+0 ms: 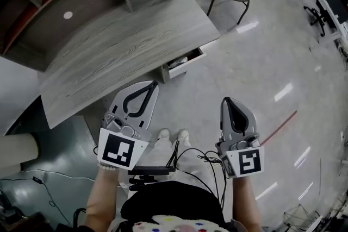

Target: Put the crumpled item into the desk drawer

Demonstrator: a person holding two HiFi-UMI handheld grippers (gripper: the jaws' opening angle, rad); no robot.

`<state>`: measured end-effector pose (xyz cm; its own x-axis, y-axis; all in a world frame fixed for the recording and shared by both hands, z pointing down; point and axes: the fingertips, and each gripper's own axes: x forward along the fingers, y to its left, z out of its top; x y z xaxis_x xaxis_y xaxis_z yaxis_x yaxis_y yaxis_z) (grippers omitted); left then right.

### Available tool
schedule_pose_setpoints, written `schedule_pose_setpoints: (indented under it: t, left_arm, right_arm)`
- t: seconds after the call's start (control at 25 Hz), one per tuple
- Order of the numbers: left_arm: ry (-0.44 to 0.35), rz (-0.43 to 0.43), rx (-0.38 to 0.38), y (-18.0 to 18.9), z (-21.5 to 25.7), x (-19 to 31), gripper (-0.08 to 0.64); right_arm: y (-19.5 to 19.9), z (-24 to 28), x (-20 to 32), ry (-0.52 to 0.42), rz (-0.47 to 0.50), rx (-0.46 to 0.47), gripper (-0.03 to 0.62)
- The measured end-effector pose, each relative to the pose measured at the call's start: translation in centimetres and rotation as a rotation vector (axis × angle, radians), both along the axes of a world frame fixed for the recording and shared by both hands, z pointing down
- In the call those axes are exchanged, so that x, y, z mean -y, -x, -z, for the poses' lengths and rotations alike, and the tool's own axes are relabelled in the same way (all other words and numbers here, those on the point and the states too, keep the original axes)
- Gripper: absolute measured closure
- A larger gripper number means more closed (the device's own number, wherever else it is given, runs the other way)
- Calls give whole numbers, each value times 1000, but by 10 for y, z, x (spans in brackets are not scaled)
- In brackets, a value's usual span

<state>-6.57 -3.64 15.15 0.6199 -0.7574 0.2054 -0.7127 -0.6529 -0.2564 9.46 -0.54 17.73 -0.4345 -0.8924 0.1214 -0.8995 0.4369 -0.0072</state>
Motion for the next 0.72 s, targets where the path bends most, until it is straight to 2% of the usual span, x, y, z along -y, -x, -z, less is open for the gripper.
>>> schedule_pose_setpoints:
  t: [0.12,0.2,0.48,0.72]
  left_arm:
    - [32,45,-100,12,11,-12,554]
    - [31,60,-133,18,20,-17,554]
    - [-12,47,-183,30,39,-30,554]
    - [-9,63,-186,38,35,-33,554]
  right_arm:
    - [6,19,-9,-43,12,-5,583]
    - [8,28,-13,-57,13,-11,583]
    - [20,55,-15,-92,3,8,583]
    - [27,57,-13,-100,22,1,583]
